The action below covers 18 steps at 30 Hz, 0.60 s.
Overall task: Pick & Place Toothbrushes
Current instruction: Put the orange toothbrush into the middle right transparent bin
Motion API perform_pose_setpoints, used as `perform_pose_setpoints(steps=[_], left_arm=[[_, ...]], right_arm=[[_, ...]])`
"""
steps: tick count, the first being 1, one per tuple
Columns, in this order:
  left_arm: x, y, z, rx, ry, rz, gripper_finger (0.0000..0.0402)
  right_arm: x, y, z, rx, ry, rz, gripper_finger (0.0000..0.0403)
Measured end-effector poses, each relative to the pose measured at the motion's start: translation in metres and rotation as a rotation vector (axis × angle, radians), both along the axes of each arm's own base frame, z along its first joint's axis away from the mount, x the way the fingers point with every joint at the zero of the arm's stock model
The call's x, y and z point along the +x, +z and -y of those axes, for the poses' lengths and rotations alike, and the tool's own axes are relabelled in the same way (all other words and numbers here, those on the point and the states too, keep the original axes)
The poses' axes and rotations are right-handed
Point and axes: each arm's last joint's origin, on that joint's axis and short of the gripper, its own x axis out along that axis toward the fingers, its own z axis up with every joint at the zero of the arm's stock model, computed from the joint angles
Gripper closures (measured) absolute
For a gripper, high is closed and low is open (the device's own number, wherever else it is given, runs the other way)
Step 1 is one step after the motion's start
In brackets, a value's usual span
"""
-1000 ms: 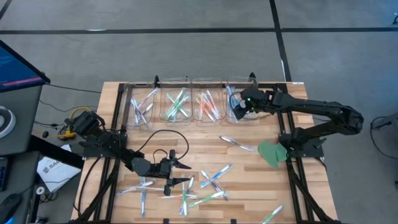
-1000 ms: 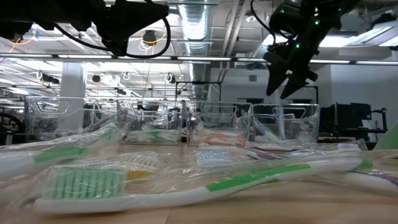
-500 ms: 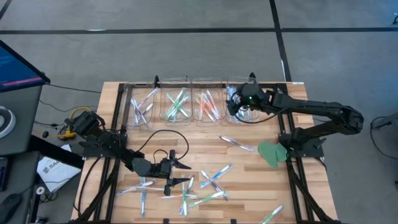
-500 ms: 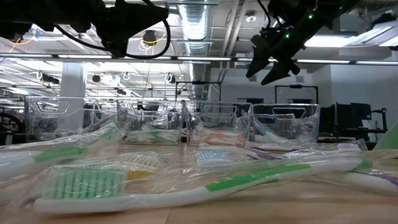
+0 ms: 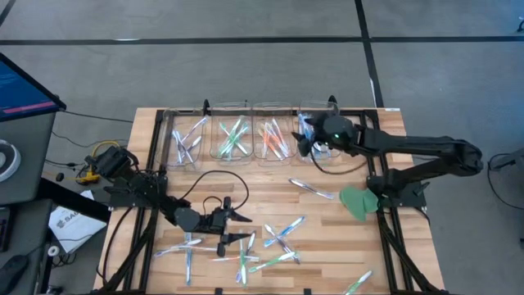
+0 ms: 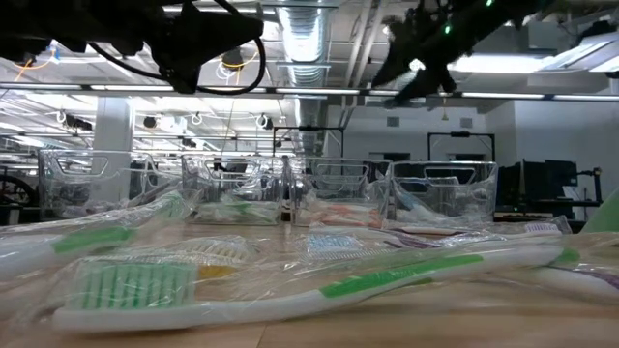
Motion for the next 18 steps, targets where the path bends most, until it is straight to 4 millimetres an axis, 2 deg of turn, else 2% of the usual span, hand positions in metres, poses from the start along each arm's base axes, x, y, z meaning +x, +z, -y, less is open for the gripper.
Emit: perform_pose_setpoints(steps=[5, 11, 18], left_arm=[[0.0, -0.001, -0.001, 0.002, 0.003, -0.006, 0.0203], [0.0, -0.001, -0.001, 0.005, 0.003, -0.01, 0.0205], [0.0, -0.001, -0.001, 0.006, 0.003, -0.012, 0.0206]], right_arm=[[-0.01, 0.024, -0.03, -0.061, 0.131, 0.103, 0.0061], [-0.021, 0.041, -0.072, -0.082, 0.317, 0.182, 0.0061], [-0.005, 0.044, -0.119, -0.067, 0.499, 0.328, 0.0061]])
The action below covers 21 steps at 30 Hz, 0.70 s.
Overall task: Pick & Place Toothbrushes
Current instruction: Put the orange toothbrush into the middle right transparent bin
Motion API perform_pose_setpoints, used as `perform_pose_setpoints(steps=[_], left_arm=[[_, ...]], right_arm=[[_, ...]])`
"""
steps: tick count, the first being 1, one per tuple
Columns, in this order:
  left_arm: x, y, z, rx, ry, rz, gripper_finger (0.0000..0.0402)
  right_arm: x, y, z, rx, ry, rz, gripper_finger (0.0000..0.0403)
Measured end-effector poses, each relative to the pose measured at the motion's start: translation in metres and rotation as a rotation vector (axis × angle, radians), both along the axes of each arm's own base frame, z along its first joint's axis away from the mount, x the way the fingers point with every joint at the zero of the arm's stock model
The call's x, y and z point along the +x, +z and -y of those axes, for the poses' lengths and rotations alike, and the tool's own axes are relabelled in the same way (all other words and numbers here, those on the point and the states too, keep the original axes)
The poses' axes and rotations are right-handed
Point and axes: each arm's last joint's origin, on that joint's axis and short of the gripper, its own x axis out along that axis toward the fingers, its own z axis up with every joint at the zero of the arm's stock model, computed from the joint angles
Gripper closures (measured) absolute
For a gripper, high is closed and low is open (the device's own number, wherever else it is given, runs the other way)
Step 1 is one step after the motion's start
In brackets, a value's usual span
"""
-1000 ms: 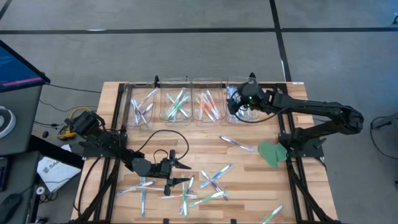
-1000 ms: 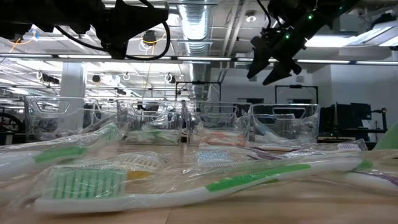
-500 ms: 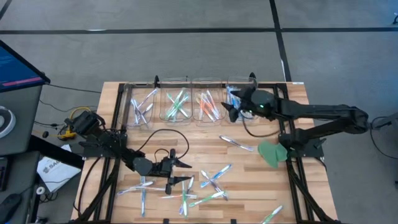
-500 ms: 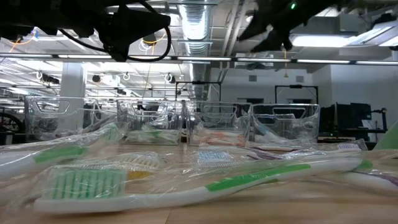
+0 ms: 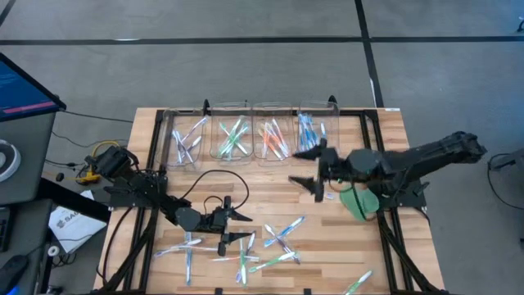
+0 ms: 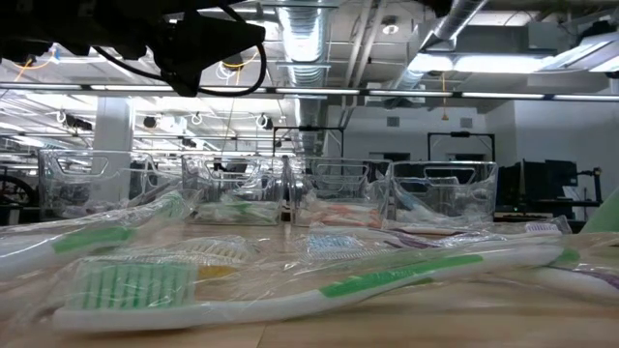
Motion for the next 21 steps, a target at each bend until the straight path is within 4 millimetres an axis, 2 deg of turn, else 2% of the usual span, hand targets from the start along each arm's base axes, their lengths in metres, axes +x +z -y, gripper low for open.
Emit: perform_pose_setpoints(steps=[5, 13, 17, 21], left_arm=[[0.0, 0.0, 0.0, 0.001, 0.0, -0.001, 0.0204], [0.0, -0.003, 0.0, 0.016, 0.0, -0.025, 0.0204], [0.0, -0.003, 0.0, 0.019, 0.0, -0.028, 0.0206], [0.0, -0.003, 0.0, 0.019, -0.002, -0.03, 0.0206]], right_arm=[[0.024, -0.021, -0.022, -0.006, 0.061, -0.027, 0.0061], [0.067, -0.074, -0.041, -0.032, 0.075, -0.123, 0.0061], [0.076, -0.073, -0.061, -0.162, 0.136, -0.044, 0.0061], [0.066, -0.063, -0.088, -0.299, 0.174, -0.004, 0.0061]])
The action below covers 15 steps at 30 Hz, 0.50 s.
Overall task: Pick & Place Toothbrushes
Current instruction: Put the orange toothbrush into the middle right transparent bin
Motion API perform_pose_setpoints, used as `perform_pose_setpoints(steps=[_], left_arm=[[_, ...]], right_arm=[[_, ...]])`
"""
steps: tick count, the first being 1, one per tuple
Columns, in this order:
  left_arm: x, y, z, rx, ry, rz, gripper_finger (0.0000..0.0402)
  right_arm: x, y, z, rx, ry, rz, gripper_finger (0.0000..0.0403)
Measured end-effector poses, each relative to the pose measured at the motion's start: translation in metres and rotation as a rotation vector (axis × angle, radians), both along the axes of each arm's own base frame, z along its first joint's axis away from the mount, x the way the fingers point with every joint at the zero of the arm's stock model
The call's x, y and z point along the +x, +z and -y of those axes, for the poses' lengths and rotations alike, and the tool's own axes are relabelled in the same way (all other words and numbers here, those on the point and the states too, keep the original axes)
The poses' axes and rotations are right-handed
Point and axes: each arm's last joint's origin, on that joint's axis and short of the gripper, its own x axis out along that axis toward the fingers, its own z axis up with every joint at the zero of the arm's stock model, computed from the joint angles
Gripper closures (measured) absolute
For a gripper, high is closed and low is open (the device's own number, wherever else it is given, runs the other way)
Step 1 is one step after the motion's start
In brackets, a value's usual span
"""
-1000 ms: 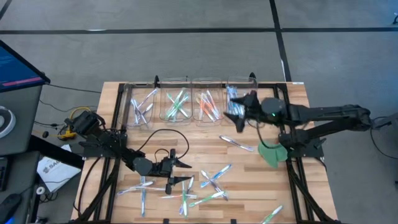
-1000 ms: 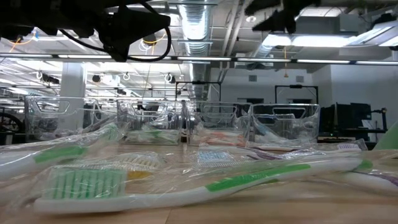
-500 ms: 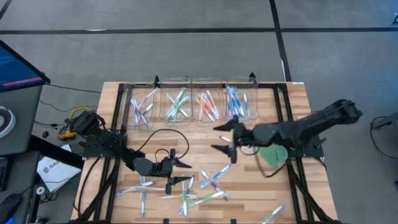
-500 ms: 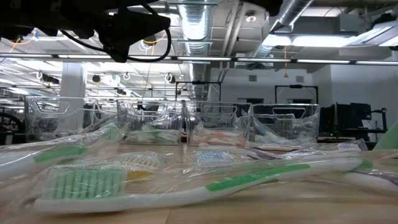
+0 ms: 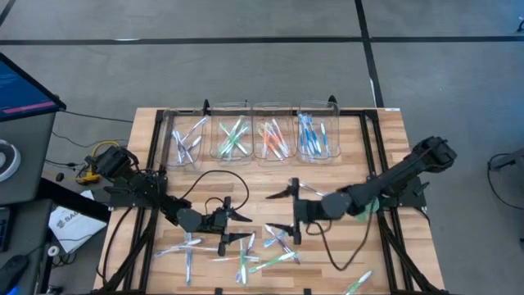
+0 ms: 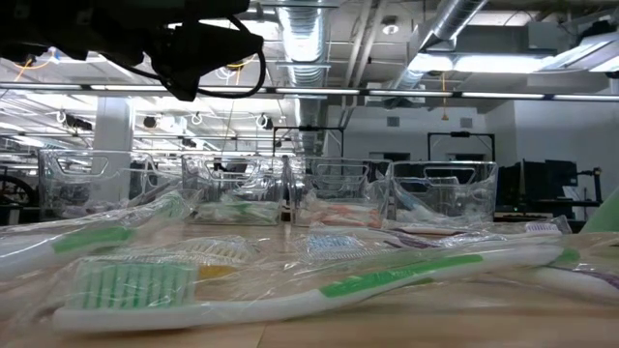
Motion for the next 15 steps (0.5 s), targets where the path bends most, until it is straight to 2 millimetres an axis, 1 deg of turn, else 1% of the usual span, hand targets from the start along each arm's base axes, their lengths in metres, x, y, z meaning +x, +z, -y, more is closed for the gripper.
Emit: perform_pose_setpoints(steps=[2, 5, 8, 11, 15], left_arm=[[0.0, 0.0, 0.0, 0.001, 0.0, -0.002, 0.0206], [0.0, -0.001, 0.0, -0.005, 0.001, -0.006, 0.0206], [0.0, -0.001, 0.0, -0.015, 0.001, -0.007, 0.0207], [0.0, -0.001, 0.0, -0.015, 0.001, -0.008, 0.0207], [0.0, -0.001, 0.0, -0.014, 0.001, -0.009, 0.0207]], right_arm=[[-0.007, 0.005, -0.013, -0.073, -0.078, 0.018, 0.0061], [-0.021, 0.013, -0.033, -0.22, -0.284, 0.016, 0.0061], [-0.034, 0.02, -0.047, -0.285, -0.452, 0.007, 0.0061], [-0.043, 0.021, -0.054, -0.335, -0.572, -0.018, 0.0061], [-0.051, 0.021, -0.056, -0.38, -0.725, -0.062, 0.0061]])
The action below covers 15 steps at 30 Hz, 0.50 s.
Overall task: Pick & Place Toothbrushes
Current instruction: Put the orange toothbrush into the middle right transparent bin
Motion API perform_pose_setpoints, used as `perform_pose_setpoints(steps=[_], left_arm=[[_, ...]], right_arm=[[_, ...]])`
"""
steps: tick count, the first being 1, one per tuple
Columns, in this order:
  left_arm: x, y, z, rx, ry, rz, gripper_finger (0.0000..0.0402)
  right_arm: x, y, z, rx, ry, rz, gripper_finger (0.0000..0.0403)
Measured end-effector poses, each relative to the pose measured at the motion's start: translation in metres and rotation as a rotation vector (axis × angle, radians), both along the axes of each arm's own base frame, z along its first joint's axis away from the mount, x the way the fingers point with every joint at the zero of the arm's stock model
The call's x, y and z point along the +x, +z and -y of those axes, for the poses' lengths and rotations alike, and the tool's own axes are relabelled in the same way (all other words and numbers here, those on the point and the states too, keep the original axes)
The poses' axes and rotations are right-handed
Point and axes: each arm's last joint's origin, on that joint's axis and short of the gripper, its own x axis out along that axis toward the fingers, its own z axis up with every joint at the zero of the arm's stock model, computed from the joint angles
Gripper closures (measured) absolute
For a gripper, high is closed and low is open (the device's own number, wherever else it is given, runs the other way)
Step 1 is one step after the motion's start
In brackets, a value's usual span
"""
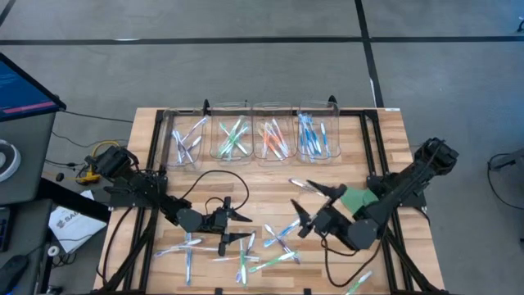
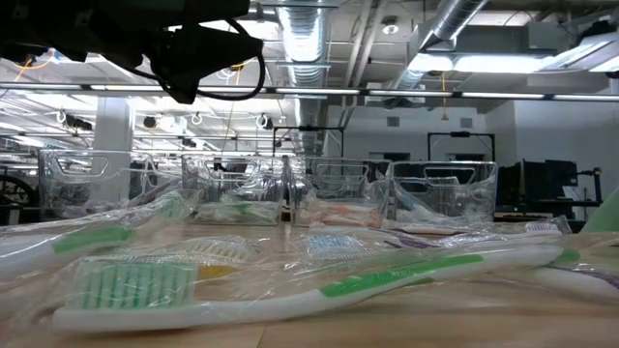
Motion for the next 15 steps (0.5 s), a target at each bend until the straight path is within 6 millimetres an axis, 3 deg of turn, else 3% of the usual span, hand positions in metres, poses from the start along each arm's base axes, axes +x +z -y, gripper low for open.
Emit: perform_pose_setpoints(steps=[3, 15], left_arm=[[0.0, 0.0, 0.0, 0.0, 0.0, 0.0, 0.0207], [-0.0002, -0.002, -0.0001, 0.006, 0.0, -0.018, 0.0208]], right_arm=[[-0.0025, -0.001, 0.0004, -0.013, -0.071, -0.012, 0.0061], [-0.0019, -0.0036, 0.0012, -0.037, -0.076, -0.038, 0.0061]])
